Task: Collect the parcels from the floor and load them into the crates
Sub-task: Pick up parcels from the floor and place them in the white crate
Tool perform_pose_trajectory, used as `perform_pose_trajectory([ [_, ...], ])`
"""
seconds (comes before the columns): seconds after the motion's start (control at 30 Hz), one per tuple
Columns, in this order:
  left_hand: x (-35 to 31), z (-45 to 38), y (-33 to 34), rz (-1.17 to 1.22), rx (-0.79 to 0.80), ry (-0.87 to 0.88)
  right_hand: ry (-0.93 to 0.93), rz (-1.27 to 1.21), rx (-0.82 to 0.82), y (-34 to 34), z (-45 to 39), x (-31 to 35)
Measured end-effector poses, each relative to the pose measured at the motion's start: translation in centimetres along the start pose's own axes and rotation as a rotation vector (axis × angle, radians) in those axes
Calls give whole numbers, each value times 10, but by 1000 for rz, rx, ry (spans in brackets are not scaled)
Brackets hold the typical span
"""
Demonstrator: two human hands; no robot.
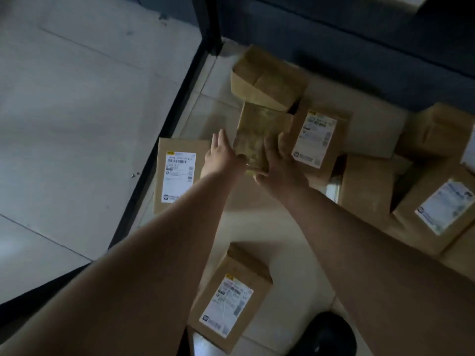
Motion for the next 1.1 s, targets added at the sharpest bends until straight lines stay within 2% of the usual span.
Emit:
perform_pose_trajectory([
  [0.07, 8, 3, 22, 59, 32, -7, -49, -15, -72, 18, 15, -12],
  [0.23, 40, 59, 44, 147, -106, -53, -185, -204, -392, 39, 54, -28],
  [0.33, 62, 72, 49, 270, -90, -98, 6, -417, -468, 32, 56, -40],
  [0.4, 61, 61, 41, 582, -110, -96, 51, -405, -407, 24, 41, -43],
  [0.43, 57, 53, 37, 723, -93, -83, 23, -323, -314, 22, 31, -39],
  [0.5, 45, 34, 33, 839, -41, -59, -6, -205, -123, 23, 10, -29],
  [0.57, 37, 16, 27, 831, -49, -86, 55, -212, -28, 28, -6, -22],
  [0.6, 33, 7, 25, 759, -51, -96, 82, -252, -36, 29, -11, -20],
  [0.7, 28, -5, 24, 323, -52, -62, 143, -454, -163, 33, -8, -23],
  [0.77, 34, 14, 31, 208, -126, -46, 138, -528, -234, 43, 7, -28],
  [0.87, 61, 67, 52, 242, -130, -20, 147, -457, -249, 73, 45, -44],
  [0.93, 80, 92, 69, 249, -36, -17, 216, -380, -147, 94, 69, -59],
  [1.0, 94, 105, 85, 343, 91, -106, 295, -493, -58, 107, 83, -73],
  [1.1, 100, 105, 95, 532, 213, -259, 302, -669, -62, 110, 82, -83],
])
Point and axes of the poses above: each hand's wrist, its own z-axis away from the middle knuckle, its own y-axis out of the palm, x = y × z, the point moved 4 cm from there along -z, towards the middle knuckle, and after that the axes turned 2 degrees about -z, right-handed, at the moved point
